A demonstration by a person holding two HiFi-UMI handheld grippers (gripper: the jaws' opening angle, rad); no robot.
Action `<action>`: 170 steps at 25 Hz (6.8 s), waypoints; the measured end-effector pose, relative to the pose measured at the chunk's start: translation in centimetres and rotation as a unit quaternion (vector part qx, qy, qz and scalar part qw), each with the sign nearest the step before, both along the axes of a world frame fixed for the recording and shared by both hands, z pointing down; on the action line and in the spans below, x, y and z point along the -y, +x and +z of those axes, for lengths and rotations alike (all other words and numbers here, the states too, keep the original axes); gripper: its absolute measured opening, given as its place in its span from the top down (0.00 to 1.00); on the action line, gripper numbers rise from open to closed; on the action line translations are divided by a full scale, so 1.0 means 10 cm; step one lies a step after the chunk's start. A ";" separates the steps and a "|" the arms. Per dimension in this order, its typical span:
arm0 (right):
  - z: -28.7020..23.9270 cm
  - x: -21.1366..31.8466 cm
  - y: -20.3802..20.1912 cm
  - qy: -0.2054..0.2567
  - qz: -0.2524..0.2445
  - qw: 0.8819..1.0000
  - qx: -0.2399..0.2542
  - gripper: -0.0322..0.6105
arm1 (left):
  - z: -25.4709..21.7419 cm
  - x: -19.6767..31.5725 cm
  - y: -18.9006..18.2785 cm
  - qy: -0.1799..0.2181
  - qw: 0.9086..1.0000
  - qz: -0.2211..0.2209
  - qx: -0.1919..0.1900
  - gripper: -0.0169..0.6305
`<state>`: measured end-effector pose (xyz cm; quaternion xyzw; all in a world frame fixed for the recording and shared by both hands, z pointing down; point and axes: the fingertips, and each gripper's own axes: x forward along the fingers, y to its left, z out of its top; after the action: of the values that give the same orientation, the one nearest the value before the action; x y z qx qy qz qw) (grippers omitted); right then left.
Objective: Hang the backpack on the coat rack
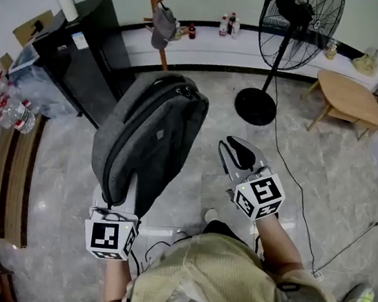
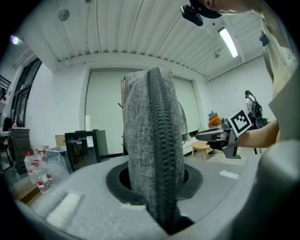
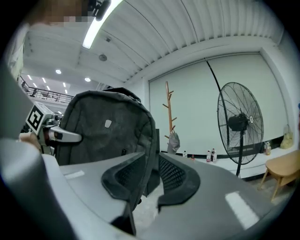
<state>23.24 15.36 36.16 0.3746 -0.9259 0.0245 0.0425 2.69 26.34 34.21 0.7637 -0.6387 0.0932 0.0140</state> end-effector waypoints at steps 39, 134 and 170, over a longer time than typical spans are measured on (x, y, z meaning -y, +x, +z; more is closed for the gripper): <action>0.13 0.27 -1.25 -0.039 -0.128 0.989 0.065 0.74 | 0.33 0.07 -0.87 -0.025 0.994 0.054 -0.093 0.83; 1.05 4.55 -2.83 -0.156 0.135 0.978 -0.042 0.85 | 1.89 5.62 -2.63 -0.217 0.964 0.111 -0.109 0.81; 1.68 4.93 -2.88 -0.195 0.167 0.963 -0.082 0.85 | 2.49 6.23 -2.69 -0.170 0.970 0.137 -0.105 0.79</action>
<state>-5.55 -33.97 52.95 0.5088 -0.8211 0.1806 0.1853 -24.23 -35.98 59.14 0.8357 -0.4977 0.1208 0.1983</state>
